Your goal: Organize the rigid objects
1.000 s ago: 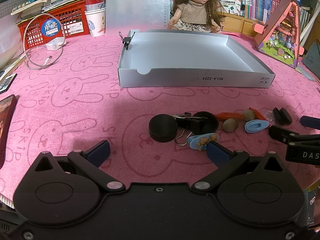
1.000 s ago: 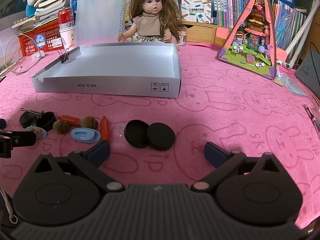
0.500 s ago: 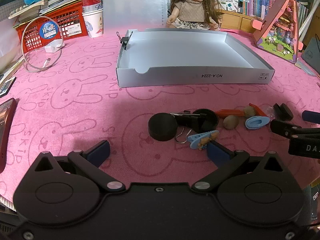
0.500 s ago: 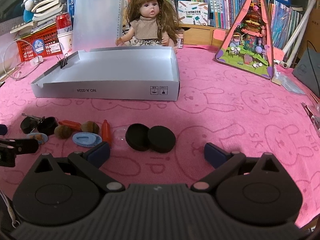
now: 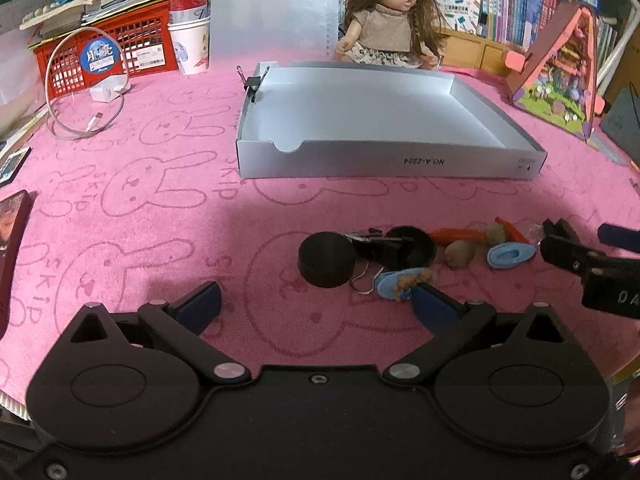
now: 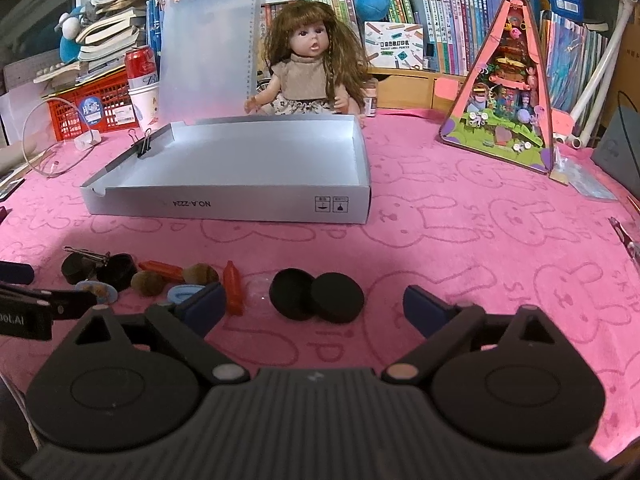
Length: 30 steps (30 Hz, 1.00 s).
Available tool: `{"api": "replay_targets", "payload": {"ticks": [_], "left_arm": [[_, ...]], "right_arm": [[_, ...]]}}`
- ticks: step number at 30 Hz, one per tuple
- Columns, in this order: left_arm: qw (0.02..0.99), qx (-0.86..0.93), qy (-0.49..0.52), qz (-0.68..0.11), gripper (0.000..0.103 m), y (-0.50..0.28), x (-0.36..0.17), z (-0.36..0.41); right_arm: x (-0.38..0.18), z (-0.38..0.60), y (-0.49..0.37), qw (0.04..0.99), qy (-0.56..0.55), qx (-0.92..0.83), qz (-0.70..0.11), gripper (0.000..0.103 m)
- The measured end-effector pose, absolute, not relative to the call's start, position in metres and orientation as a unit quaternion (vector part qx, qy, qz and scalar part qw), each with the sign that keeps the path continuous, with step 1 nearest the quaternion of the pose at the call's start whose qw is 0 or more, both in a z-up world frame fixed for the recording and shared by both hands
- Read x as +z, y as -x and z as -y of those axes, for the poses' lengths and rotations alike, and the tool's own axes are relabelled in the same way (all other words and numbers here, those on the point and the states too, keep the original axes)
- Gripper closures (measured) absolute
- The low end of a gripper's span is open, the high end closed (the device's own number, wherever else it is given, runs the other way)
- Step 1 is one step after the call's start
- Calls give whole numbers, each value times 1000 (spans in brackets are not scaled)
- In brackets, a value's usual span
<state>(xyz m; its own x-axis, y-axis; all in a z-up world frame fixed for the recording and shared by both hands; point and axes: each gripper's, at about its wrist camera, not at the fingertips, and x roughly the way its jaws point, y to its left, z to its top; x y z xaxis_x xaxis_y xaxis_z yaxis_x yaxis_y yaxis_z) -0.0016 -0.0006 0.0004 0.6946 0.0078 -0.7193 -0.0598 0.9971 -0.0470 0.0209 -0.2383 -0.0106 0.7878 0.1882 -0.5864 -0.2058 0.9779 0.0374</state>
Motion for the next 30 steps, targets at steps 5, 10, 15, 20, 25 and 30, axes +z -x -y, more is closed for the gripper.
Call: {"api": "replay_targets", "payload": {"ticks": [5, 10, 15, 20, 25, 30], "left_arm": [[922, 8, 55, -384, 15, 2, 5, -7], [923, 0, 69, -378, 32, 4, 11, -11], [928, 4, 54, -370, 46, 6, 14, -9], [929, 23, 40, -368, 68, 8, 15, -13], [929, 16, 37, -367, 71, 9, 15, -14], [932, -3, 38, -361, 71, 11, 15, -11]], "right_arm": [[-10, 240, -22, 945, 4, 103, -310, 11], [-9, 241, -20, 948, 11, 94, -303, 13], [-10, 244, -23, 948, 10, 83, -306, 20], [-11, 248, -22, 949, 5, 79, -304, 24], [-10, 245, -19, 951, 13, 83, -298, 30], [-8, 240, -15, 951, 29, 94, -294, 43]]}}
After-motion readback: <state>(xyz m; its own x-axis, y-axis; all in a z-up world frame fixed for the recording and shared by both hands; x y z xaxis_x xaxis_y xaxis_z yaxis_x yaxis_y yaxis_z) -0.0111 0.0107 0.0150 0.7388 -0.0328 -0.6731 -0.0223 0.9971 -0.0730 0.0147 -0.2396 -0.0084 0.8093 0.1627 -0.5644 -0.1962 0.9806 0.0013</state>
